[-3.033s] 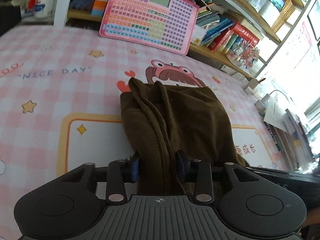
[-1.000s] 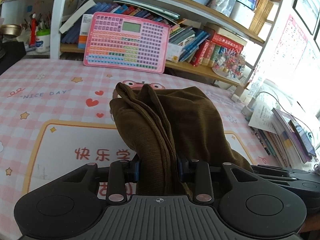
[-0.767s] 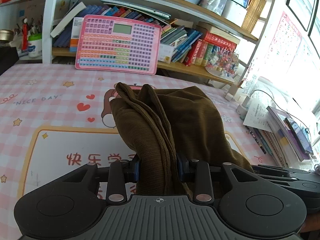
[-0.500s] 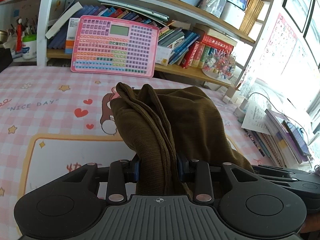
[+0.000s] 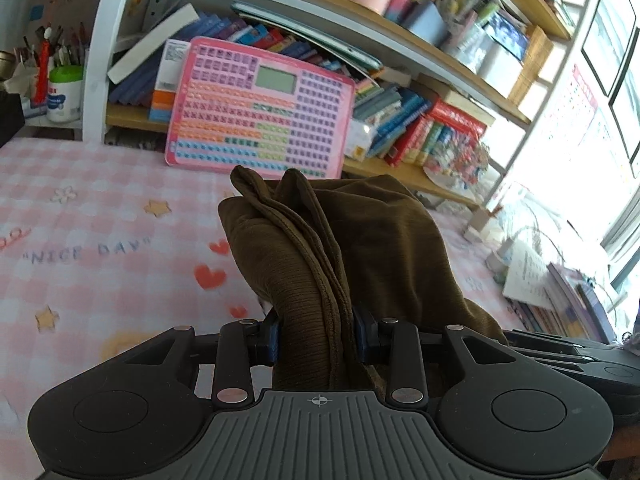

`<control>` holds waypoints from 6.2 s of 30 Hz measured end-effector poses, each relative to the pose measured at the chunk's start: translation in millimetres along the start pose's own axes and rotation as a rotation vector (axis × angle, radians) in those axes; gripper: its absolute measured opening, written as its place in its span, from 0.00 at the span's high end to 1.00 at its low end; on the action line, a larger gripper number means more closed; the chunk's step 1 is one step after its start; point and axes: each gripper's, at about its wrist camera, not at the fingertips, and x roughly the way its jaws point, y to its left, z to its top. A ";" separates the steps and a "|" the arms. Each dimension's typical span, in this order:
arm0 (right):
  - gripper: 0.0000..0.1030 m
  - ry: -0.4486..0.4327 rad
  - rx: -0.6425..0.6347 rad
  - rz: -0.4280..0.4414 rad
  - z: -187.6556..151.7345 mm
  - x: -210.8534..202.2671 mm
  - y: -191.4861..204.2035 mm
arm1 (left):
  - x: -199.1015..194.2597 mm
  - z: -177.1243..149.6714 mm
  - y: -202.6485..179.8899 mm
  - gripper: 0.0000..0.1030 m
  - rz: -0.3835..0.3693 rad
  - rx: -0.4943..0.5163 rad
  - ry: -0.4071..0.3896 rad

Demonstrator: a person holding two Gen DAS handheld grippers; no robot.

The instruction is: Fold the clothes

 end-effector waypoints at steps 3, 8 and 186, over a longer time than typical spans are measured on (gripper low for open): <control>0.75 -0.008 -0.016 0.001 17.2 22.4 9.2 | 7.3 18.8 20.0 0.68 -0.005 -0.002 -0.009; 0.75 -0.023 -0.033 0.004 43.8 65.7 24.3 | 19.5 50.2 54.3 0.68 -0.012 -0.008 -0.025; 0.03 0.106 -0.093 -0.326 -10.8 102.2 31.3 | 12.3 -26.4 46.3 0.00 0.469 0.068 -0.015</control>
